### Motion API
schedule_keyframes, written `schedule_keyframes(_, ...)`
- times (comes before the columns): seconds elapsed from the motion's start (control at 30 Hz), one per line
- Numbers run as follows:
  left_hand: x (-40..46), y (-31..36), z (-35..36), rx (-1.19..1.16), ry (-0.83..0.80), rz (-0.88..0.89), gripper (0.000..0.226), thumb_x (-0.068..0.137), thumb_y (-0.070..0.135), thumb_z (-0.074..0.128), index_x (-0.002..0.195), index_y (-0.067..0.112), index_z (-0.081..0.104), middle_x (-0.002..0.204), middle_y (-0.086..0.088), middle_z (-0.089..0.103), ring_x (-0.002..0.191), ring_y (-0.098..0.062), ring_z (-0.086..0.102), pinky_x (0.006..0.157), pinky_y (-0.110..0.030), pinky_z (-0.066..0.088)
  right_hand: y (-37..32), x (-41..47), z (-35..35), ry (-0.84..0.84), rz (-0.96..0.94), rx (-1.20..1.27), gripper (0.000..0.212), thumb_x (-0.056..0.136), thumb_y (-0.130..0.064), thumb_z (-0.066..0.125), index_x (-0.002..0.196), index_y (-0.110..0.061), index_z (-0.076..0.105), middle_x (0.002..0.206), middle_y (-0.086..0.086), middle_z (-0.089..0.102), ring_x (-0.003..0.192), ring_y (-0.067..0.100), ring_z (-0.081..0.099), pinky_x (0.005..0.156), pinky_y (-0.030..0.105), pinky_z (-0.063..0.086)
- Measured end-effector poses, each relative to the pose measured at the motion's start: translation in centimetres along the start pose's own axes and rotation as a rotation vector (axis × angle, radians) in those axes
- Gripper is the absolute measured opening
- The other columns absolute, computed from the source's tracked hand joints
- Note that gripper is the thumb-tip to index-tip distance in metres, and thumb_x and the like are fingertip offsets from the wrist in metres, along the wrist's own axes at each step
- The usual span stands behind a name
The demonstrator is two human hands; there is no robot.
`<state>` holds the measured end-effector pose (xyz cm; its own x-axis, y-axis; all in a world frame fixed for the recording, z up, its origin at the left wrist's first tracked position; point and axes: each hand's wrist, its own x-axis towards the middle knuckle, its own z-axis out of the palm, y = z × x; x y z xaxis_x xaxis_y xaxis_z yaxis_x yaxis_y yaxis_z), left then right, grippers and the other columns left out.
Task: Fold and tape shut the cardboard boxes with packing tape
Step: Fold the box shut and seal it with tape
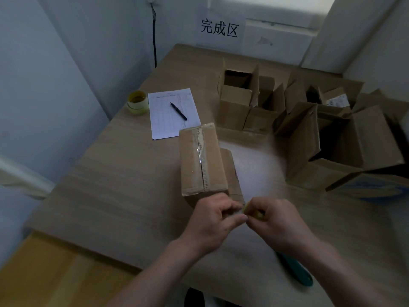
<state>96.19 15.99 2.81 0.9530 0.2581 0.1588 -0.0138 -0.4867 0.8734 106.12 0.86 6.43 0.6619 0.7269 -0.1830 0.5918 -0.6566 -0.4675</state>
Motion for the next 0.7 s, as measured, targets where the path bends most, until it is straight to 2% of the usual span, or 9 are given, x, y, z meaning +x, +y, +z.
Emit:
schedule_keyframes(0.07, -1.6, 0.0, 0.4, -0.034, 0.081, -0.008, 0.009, 0.083, 0.02, 0.075, 0.078, 0.012, 0.074, 0.077, 0.004, 0.066, 0.07, -0.01, 0.062, 0.062, -0.034, 0.052, -0.6, -0.6, 0.1, -0.11, -0.017, 0.048, 0.008, 0.088, -0.039, 0.067, 0.085, -0.032, 0.069, 0.078, -0.011, 0.066, 0.073, 0.005, 0.06, 0.071, 0.036, 0.055)
schedule_keyframes(0.13, -3.0, -0.1, 0.2, -0.024, 0.161, -0.019, 0.014, 0.085, 0.019, 0.072, 0.072, 0.014, 0.071, 0.072, 0.007, 0.063, 0.066, -0.008, 0.06, 0.058, -0.027, 0.048, -1.2, -1.0, 0.5, -0.196, 0.002, 0.266, 0.005, 0.089, -0.03, 0.07, 0.089, -0.035, 0.069, 0.082, -0.004, 0.066, 0.069, 0.007, 0.061, 0.066, 0.034, 0.056)
schedule_keyframes(0.2, -4.0, -0.1, -0.4, -0.02, 0.241, -0.046, 0.017, 0.086, 0.019, 0.069, 0.07, 0.016, 0.068, 0.07, 0.01, 0.06, 0.066, -0.01, 0.059, 0.056, -0.025, 0.046, -1.5, -1.4, 1.0, -0.313, 0.052, 0.635, 0.029, 0.089, -0.022, 0.07, 0.112, -0.039, 0.067, 0.089, 0.005, 0.065, 0.064, 0.01, 0.06, 0.058, 0.028, 0.054)
schedule_keyframes(0.27, -4.5, -0.2, -1.3, -0.043, 0.322, -0.08, 0.02, 0.087, 0.018, 0.067, 0.067, 0.018, 0.065, 0.067, 0.01, 0.059, 0.064, -0.011, 0.058, 0.055, -0.024, 0.044, -1.1, -1.5, 0.6, -0.459, 0.096, 0.854, 0.059, 0.086, -0.026, 0.071, 0.136, -0.045, 0.047, 0.091, 0.01, 0.067, 0.07, 0.013, 0.062, 0.064, 0.025, 0.052)
schedule_keyframes(0.37, -5.1, -1.2, -2.8, -0.074, 0.462, -0.184, 0.026, 0.087, 0.024, 0.064, 0.062, 0.017, 0.059, 0.06, 0.008, 0.054, 0.057, -0.007, 0.051, 0.052, -0.022, 0.038, -0.1, -0.6, -1.7, -0.561, 0.05, 0.938, 0.065, 0.082, -0.031, 0.07, 0.139, -0.048, 0.045, 0.101, 0.003, 0.07, 0.087, 0.019, 0.066, 0.075, 0.028, 0.053)
schedule_keyframes(0.43, -5.2, -2.2, -3.4, -0.075, 0.529, -0.252, 0.031, 0.09, 0.023, 0.065, 0.061, 0.016, 0.056, 0.055, 0.007, 0.048, 0.053, -0.005, 0.044, 0.05, -0.021, 0.034, 0.0, 0.5, -2.9, -0.466, 0.019, 0.59, 0.055, 0.087, -0.038, 0.066, 0.135, -0.055, 0.046, 0.094, -0.002, 0.069, 0.082, 0.013, 0.067, 0.068, 0.027, 0.054)
schedule_keyframes(0.53, -4.5, -3.8, -3.3, -0.013, 0.587, -0.307, 0.033, 0.091, 0.016, 0.066, 0.061, 0.012, 0.053, 0.055, 0.006, 0.045, 0.053, -0.007, 0.041, 0.051, -0.025, 0.033, -0.8, 2.9, -2.6, -0.065, -0.099, -0.374, 0.053, 0.089, -0.059, 0.054, 0.138, -0.056, 0.034, 0.07, -0.016, 0.052, 0.062, 0.0, 0.052, 0.055, 0.017, 0.045)
schedule_keyframes(0.6, -3.5, -4.9, -3.2, 0.021, 0.632, -0.332, 0.034, 0.091, 0.015, 0.066, 0.061, 0.009, 0.051, 0.056, 0.004, 0.045, 0.054, -0.011, 0.041, 0.051, -0.028, 0.033, -1.9, 4.1, -2.2, 0.033, -0.17, -0.506, 0.055, 0.092, -0.062, 0.047, 0.143, -0.056, 0.028, 0.072, -0.017, 0.047, 0.06, 0.0, 0.047, 0.051, 0.019, 0.043)
schedule_keyframes(0.7, -2.4, -6.4, -3.0, 0.074, 0.651, -0.3, 0.035, 0.09, 0.011, 0.067, 0.059, 0.009, 0.048, 0.059, 0.003, 0.045, 0.055, -0.009, 0.04, 0.053, -0.025, 0.031, -1.5, 5.5, -1.7, 0.022, -0.202, -0.535, 0.054, 0.094, -0.063, 0.042, 0.145, -0.055, 0.028, 0.068, -0.015, 0.044, 0.062, 0.007, 0.048, 0.05, 0.024, 0.042)
